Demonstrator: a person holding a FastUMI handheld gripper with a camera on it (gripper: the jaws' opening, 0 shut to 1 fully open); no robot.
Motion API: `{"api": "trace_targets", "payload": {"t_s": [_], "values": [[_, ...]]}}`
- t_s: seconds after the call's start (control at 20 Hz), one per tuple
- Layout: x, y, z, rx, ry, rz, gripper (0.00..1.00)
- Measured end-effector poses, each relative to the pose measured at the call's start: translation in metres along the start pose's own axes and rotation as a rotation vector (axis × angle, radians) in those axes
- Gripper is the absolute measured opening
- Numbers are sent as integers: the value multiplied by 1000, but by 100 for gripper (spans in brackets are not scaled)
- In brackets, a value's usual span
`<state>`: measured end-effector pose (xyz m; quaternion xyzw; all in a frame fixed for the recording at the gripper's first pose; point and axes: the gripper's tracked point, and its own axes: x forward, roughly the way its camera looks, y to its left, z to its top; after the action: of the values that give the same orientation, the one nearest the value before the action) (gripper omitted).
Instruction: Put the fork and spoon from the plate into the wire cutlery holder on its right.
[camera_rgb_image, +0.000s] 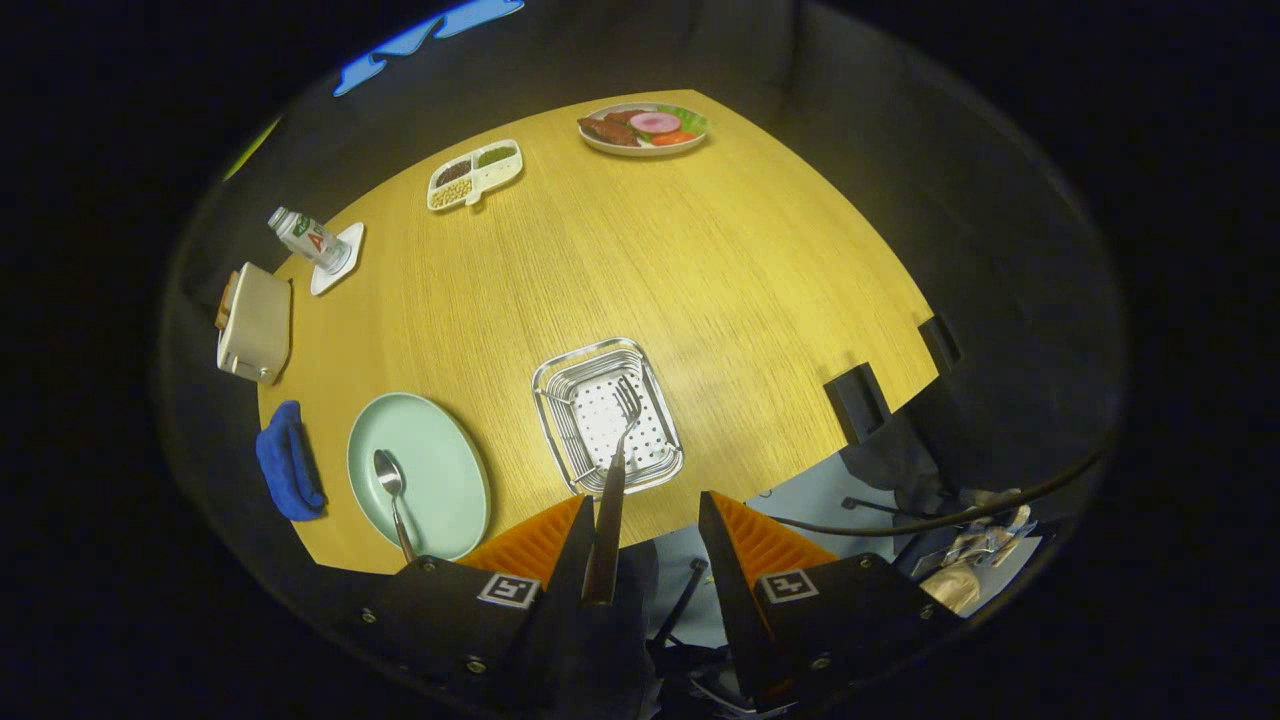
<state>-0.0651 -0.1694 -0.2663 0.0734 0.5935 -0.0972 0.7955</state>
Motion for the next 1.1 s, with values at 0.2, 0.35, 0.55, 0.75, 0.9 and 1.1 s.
{"api": "trace_targets", "payload": {"t_s": [0.2, 0.35, 0.55, 0.75, 0.9, 1.1], "values": [[-32, 4, 26, 14, -173, 4, 65], [-62, 19, 47, 12, -310, 14, 65], [-94, 63, 52, -56, -430, 71, 65], [-97, 133, 28, -112, -425, 213, 65], [-78, 172, 3, -161, -365, 269, 65], [-49, 212, -33, -192, -237, 340, 65]]}}
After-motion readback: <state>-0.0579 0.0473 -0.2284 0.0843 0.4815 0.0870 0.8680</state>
